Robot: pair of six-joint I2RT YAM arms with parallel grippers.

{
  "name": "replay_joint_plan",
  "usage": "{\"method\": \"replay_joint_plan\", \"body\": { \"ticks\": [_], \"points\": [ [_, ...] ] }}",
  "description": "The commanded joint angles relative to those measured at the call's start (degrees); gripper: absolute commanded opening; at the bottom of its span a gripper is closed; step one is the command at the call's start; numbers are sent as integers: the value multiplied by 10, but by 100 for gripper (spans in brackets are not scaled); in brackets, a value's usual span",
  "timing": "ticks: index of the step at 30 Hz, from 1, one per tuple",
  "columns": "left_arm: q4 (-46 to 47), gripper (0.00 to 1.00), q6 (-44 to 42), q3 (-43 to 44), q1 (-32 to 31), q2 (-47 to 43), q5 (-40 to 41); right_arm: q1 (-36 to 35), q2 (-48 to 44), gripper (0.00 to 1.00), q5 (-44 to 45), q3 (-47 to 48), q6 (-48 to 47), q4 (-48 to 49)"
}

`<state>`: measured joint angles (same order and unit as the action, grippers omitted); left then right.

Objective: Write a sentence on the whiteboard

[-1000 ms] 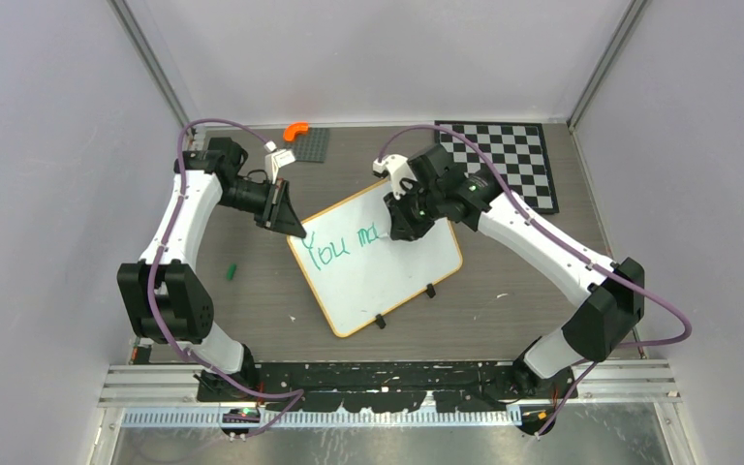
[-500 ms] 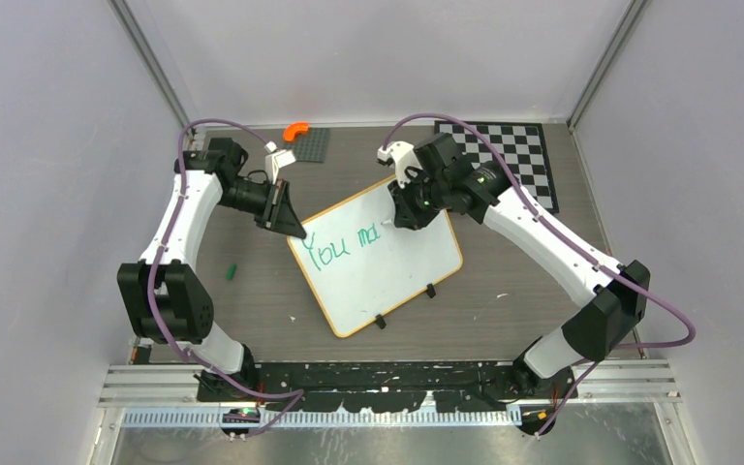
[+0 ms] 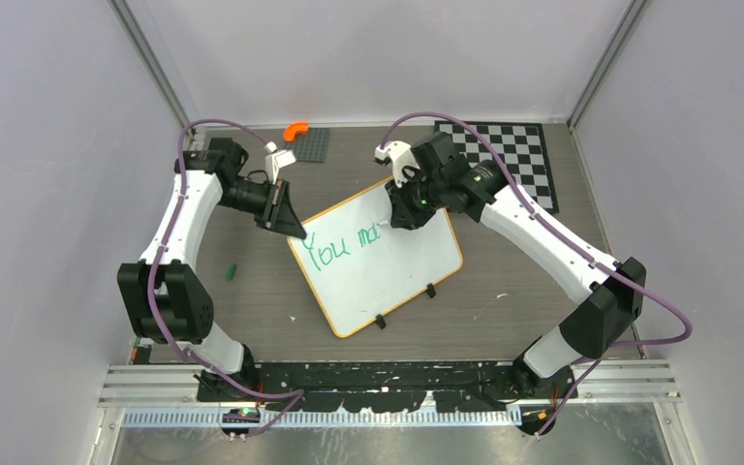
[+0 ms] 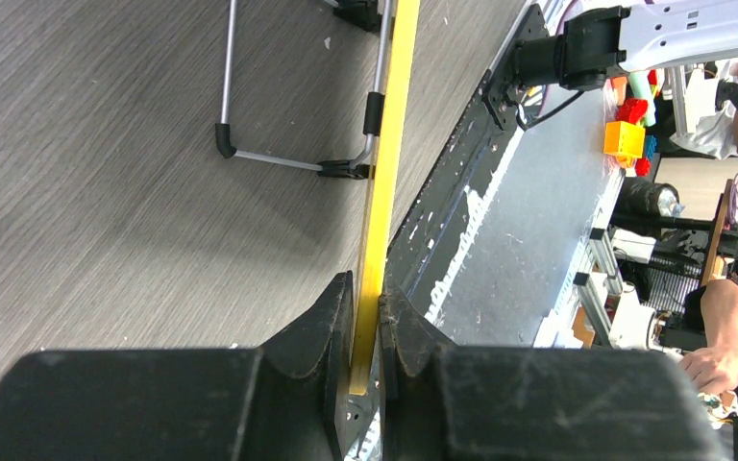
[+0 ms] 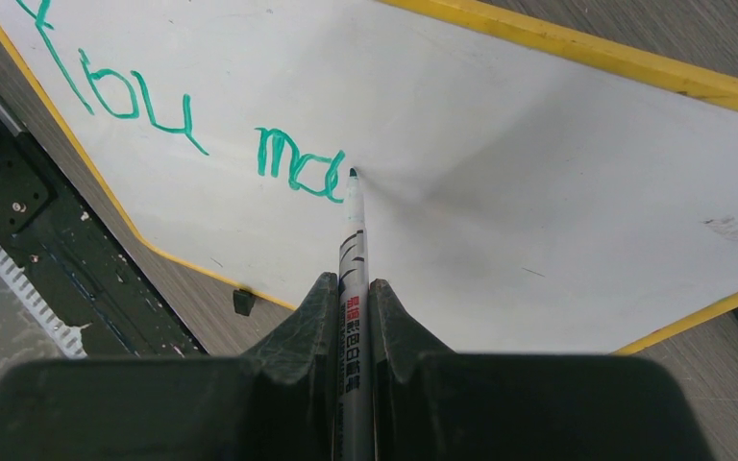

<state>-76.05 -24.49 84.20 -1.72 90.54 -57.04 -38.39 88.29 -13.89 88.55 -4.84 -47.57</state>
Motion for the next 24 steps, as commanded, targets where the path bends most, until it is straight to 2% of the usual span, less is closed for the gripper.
{"method": "replay_joint_plan", "body": {
  "ticks": [1,24],
  "points": [
    [13,0,1,9,-12,6,11,1,-1,0,-13,22,8,20],
    [14,0,1,10,-12,6,14,2,-3,0,7,-9,-3,26]
  ]
}}
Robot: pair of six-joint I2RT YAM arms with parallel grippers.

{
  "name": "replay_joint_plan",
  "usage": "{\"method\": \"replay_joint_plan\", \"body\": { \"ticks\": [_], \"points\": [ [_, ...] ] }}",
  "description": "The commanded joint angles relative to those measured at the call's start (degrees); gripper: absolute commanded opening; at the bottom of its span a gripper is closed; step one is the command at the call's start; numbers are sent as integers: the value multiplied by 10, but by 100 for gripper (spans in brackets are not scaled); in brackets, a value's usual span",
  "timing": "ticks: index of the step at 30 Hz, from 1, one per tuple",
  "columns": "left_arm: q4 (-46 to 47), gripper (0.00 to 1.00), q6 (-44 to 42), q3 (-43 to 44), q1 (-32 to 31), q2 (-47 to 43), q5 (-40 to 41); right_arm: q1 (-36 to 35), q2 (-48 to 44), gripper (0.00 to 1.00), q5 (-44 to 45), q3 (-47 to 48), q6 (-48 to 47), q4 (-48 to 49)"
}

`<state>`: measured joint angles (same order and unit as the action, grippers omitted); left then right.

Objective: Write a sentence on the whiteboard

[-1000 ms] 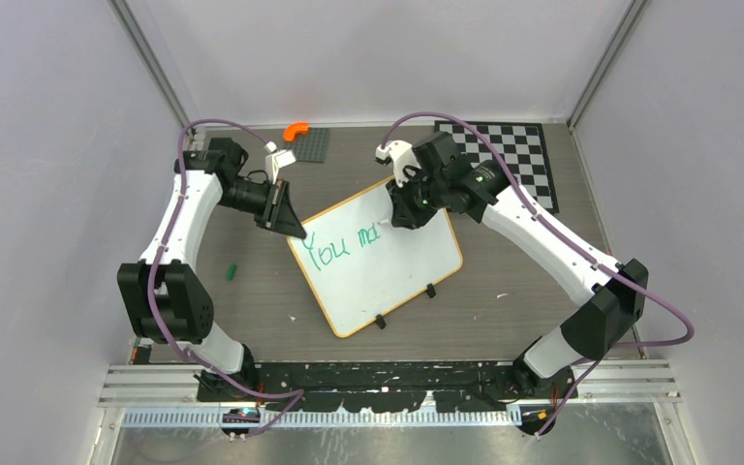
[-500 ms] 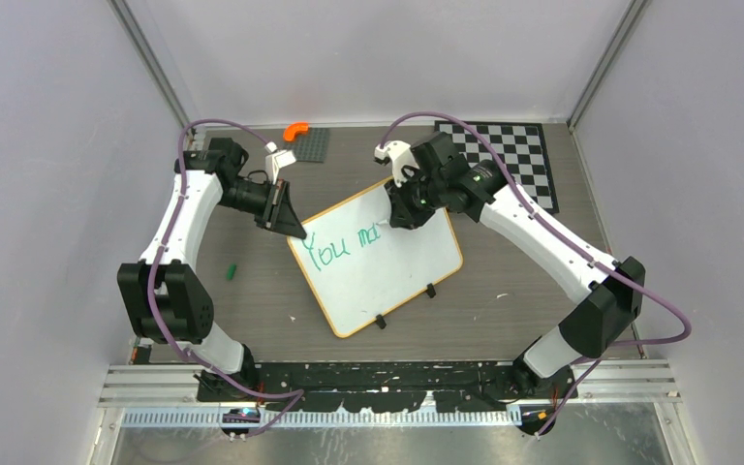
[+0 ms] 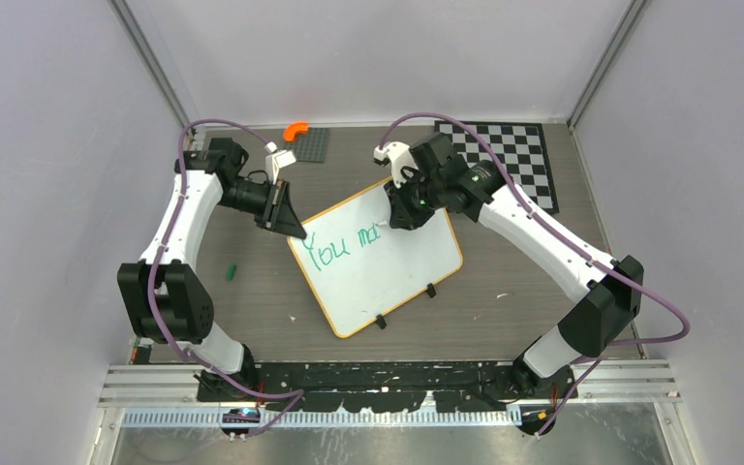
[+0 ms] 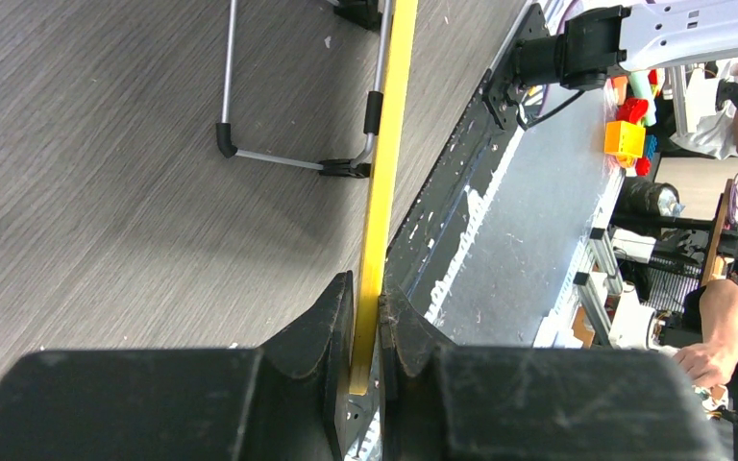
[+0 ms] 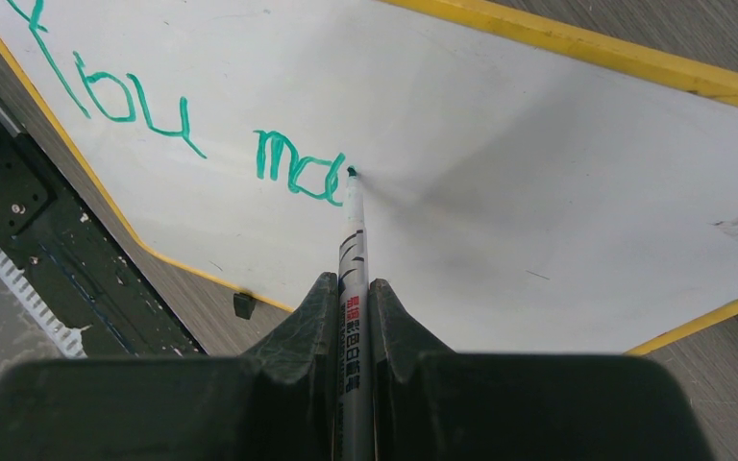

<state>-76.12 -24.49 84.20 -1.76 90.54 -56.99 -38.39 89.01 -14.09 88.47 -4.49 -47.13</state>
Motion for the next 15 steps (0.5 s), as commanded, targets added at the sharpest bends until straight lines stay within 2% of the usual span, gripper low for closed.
{"method": "replay_joint_plan", "body": {
  "ticks": [1,15],
  "points": [
    [15,0,1,10,-12,6,14,2,-13,0,9,-13,-6,21],
    [13,0,1,11,-11,4,14,9,-27,0,22,-20,-21,10]
  ]
}}
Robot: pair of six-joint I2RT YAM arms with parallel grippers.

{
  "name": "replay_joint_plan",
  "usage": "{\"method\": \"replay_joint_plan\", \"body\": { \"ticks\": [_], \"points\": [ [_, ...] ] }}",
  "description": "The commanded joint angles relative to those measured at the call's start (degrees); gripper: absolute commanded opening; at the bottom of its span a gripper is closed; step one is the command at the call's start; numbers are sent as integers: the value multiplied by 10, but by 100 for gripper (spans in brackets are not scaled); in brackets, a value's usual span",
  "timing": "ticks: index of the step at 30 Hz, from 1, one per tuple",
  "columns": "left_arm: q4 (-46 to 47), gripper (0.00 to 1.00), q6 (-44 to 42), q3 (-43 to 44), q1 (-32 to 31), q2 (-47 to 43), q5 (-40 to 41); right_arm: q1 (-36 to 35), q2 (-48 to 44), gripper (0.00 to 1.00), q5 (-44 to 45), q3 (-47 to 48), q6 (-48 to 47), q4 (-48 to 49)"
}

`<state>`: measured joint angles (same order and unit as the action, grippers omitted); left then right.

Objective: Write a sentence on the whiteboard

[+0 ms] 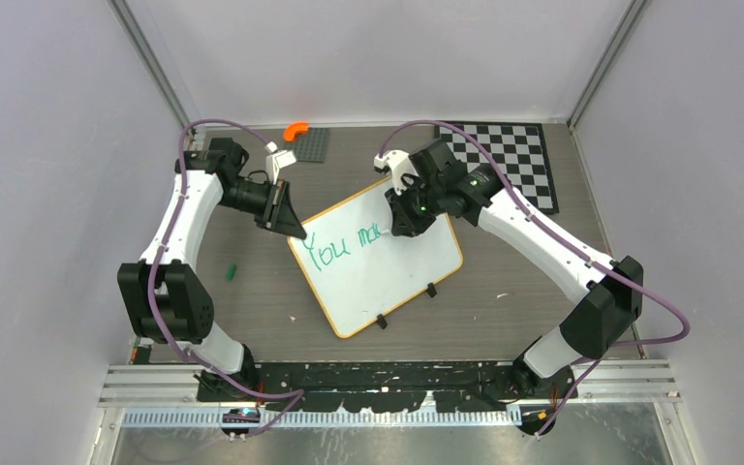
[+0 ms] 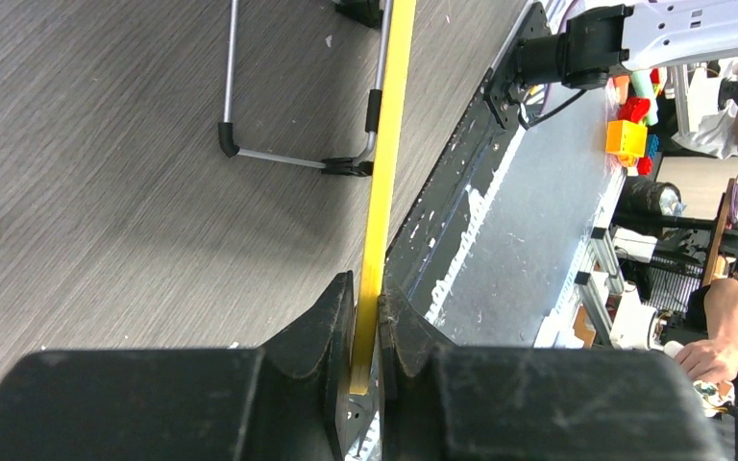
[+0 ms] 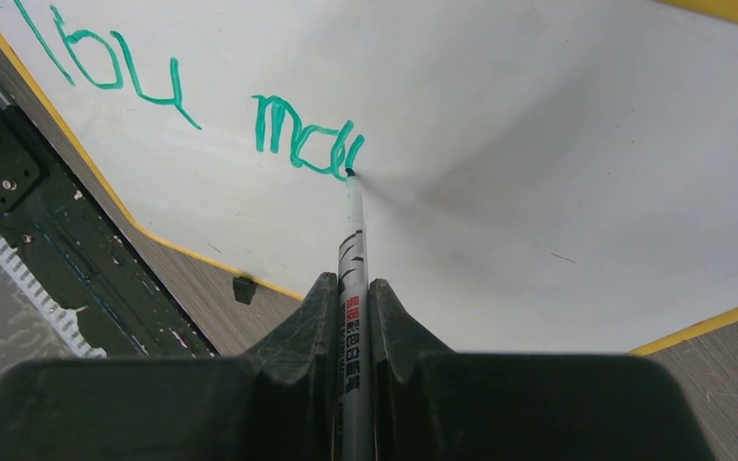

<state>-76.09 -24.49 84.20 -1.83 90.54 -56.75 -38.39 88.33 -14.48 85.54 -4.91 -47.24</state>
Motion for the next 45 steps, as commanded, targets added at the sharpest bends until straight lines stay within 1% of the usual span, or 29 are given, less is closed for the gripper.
{"method": "replay_joint_plan", "body": {
  "ticks": [1,9,23,45],
  "points": [
    [13,0,1,11,-11,4,12,12,-21,0,25,13,-19,8],
    [13,0,2,12,-12,5,12,15,-24,0,30,25,-29,-4],
    [11,0,2,17,-15,6,12,9,-11,0,-17,70,-3,-6],
    [13,0,3,13,-14,7,16,-2,13,0,-3,44,-9,7]
  ]
}}
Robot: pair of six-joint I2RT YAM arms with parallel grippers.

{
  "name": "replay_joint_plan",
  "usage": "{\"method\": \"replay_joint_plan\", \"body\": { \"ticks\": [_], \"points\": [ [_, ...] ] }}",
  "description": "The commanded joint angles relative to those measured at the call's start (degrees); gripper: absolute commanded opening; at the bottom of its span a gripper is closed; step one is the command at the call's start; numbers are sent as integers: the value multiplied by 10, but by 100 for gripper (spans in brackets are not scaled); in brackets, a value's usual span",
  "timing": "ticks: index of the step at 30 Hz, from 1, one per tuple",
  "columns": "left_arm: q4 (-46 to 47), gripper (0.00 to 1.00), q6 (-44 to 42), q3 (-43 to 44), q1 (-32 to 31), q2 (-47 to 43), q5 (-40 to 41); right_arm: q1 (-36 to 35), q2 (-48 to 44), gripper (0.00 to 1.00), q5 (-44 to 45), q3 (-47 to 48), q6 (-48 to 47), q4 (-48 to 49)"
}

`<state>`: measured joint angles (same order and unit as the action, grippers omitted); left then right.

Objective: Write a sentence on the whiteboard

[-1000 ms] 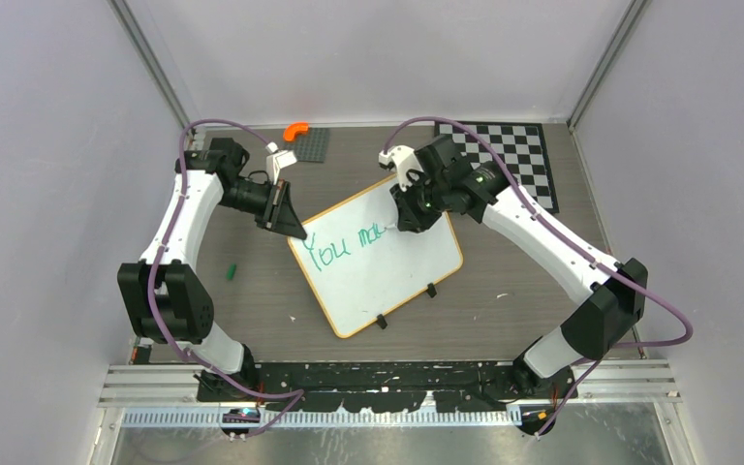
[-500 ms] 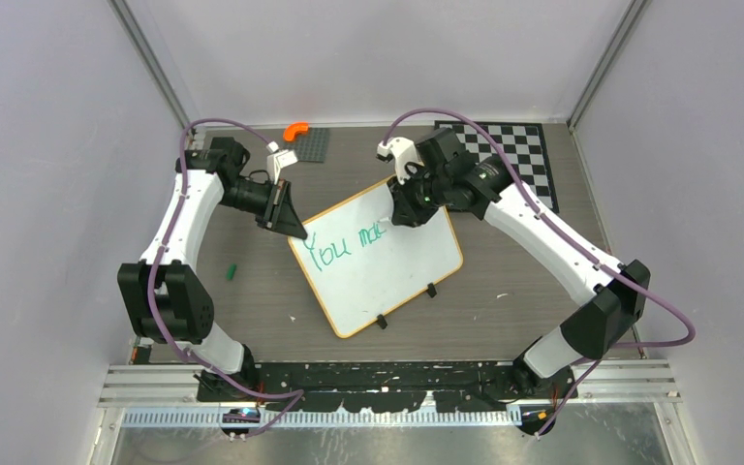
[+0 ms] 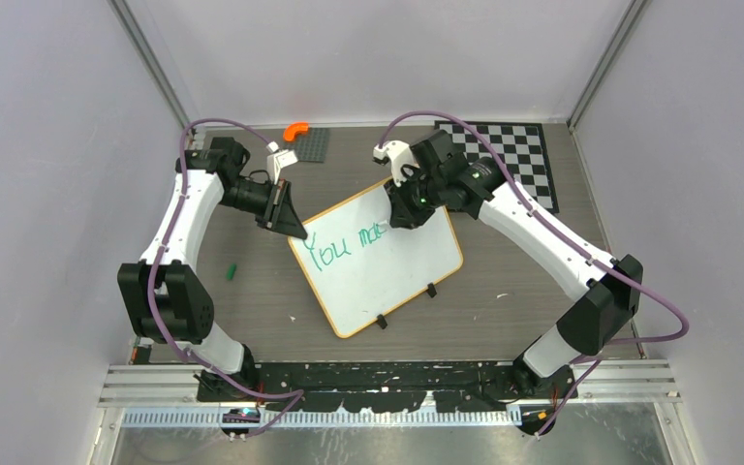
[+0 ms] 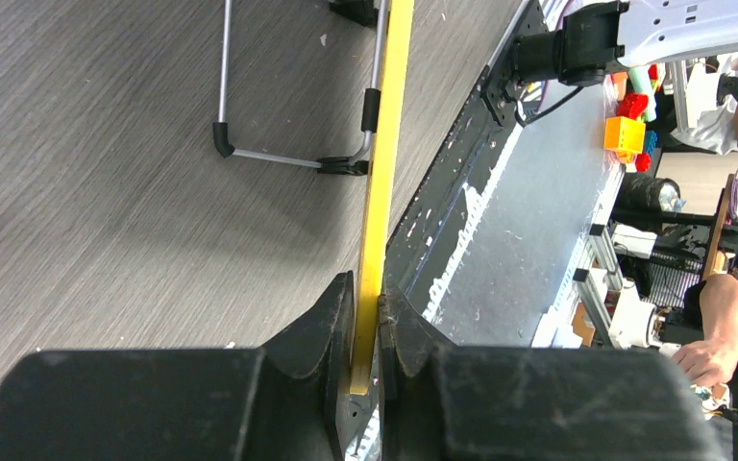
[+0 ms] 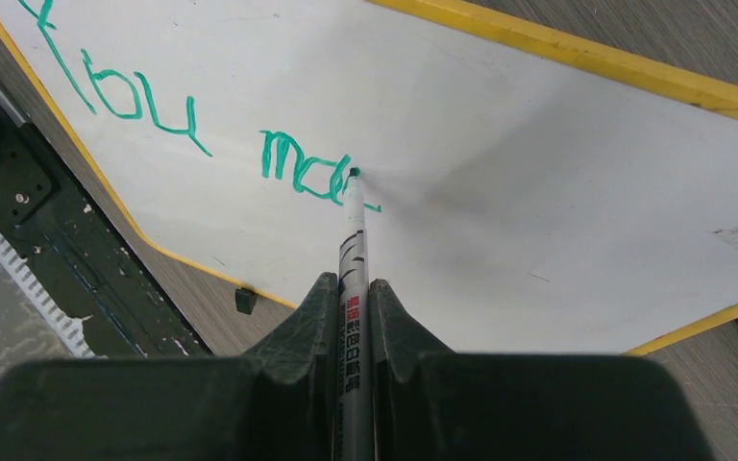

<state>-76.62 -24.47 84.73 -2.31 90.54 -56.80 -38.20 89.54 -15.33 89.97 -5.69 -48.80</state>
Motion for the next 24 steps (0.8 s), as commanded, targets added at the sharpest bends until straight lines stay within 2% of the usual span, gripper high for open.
{"method": "replay_joint_plan", "body": {
  "ticks": [1,9,24],
  "points": [
    [18,0,3,8,-10,7,16,-4,0,0,7,-1,-3,23],
    [18,0,3,8,-10,10,16,-6,-3,0,-6,-16,2,21],
    [18,0,4,7,-10,7,17,13,-12,0,28,-8,-8,19]
  ]
}}
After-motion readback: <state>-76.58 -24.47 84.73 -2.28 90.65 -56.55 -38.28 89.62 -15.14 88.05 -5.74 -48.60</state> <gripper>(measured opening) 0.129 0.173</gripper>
